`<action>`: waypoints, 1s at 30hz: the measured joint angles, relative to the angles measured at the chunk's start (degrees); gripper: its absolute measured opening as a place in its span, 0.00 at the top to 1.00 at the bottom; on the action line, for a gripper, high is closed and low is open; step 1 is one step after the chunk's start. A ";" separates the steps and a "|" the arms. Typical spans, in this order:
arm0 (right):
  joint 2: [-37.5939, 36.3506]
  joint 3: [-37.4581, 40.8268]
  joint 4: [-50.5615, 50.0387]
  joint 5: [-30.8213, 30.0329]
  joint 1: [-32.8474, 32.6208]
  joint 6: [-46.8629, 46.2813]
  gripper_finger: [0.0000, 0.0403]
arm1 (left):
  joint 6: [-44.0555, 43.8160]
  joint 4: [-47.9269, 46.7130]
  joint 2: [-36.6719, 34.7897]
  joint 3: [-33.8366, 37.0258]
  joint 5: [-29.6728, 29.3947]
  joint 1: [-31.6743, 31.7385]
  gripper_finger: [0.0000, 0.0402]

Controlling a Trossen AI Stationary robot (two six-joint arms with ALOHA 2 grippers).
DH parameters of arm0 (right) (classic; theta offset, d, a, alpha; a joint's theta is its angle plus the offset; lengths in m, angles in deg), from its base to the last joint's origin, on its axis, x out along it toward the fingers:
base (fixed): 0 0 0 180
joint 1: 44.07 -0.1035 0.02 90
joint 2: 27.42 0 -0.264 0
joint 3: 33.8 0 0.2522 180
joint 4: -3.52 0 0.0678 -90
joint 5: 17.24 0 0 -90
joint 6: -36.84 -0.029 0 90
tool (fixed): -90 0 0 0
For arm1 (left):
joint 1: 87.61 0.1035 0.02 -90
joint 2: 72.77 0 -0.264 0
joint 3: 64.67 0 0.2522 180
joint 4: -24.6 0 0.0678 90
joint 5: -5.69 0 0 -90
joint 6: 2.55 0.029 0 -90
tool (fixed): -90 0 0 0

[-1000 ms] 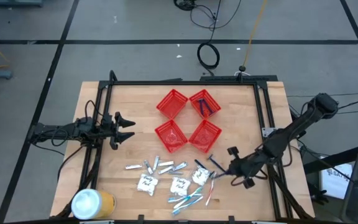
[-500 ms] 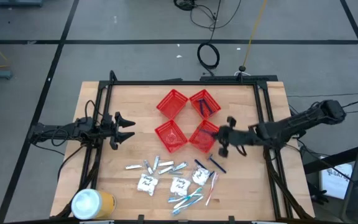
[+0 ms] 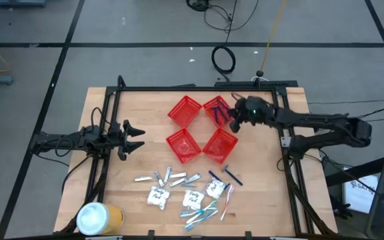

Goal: Pick & Place Travel size toiletries
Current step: Put the blue razor into the top right red bin

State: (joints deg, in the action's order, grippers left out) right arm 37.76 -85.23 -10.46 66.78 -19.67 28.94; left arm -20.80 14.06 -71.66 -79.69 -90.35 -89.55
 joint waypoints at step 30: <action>14.12 -0.02 7.70 9.12 6.19 3.09 0.80 | -0.01 -0.02 0.01 0.00 0.00 0.00 0.33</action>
State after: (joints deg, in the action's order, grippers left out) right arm 51.89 -85.25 -2.76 75.90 -13.48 32.04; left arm -20.81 14.04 -71.65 -79.69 -90.35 -89.55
